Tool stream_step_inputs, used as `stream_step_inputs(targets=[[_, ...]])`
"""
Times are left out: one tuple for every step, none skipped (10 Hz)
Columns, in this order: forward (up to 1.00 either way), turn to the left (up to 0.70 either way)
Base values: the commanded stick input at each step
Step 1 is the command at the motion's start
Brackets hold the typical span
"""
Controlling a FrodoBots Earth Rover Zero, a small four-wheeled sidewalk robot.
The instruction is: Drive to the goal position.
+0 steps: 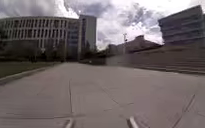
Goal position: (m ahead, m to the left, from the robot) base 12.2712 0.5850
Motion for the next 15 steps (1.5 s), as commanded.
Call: stream_step_inputs(targets=[[1.0,0.16],[1.0,0.32],[1.0,0.41],[1.0,0.27],[1.0,0.06],[1.0,0.01],[1.0,0.01],[1.0,0.01],[1.0,0.01],[1.0,0.01],[1.0,0.01],[1.0,0.01],[1.0,0.01],[1.0,0.01],[1.0,0.01]])
